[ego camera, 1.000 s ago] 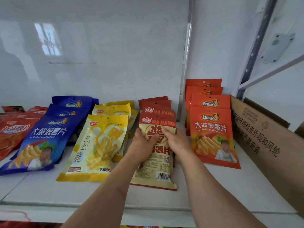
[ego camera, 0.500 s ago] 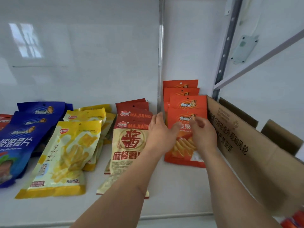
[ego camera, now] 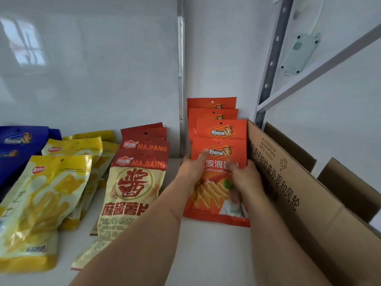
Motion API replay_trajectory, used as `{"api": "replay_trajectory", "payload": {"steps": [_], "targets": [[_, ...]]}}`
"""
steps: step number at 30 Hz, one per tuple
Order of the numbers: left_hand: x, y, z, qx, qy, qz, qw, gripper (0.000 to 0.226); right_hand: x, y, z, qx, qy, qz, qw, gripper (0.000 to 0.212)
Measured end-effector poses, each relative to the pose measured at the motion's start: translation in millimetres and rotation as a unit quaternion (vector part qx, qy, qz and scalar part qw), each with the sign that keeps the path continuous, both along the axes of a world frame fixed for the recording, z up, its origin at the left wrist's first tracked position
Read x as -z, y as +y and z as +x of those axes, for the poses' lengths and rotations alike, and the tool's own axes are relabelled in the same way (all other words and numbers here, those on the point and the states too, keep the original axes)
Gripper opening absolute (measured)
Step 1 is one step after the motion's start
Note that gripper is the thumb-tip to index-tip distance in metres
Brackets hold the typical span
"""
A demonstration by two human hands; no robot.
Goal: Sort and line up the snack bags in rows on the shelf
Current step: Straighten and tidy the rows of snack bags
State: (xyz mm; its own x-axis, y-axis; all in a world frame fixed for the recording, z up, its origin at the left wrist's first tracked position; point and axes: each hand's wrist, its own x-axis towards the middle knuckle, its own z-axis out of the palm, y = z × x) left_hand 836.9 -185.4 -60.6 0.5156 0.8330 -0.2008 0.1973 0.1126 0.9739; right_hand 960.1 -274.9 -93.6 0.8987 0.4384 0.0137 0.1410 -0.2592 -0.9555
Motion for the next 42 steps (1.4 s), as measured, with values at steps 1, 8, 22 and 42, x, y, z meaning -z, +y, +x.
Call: {"api": "replay_trajectory", "payload": {"steps": [1, 8, 22, 42], "targets": [[-1.7, 2.8, 2.5, 0.0, -0.007, -0.015, 1.0, 0.081, 1.4, 2.6, 4.5, -0.006, 0.003, 0.0, 1.0, 0.058], [-2.3, 22.7, 23.5, 0.008, -0.013, -0.058, 0.998, 0.089, 8.2, 13.3, 22.5, -0.031, 0.015, 0.023, 0.999, 0.056], [0.6, 37.7, 32.5, 0.012, -0.028, -0.085, 0.996, 0.076, -0.4, 13.7, 27.0, -0.076, 0.023, 0.05, 0.996, 0.046], [15.3, -21.5, -31.9, 0.007, 0.019, -0.054, 0.998, 0.087, 2.4, -58.6, -30.3, -0.058, -0.039, -0.02, 0.997, 0.056]]}}
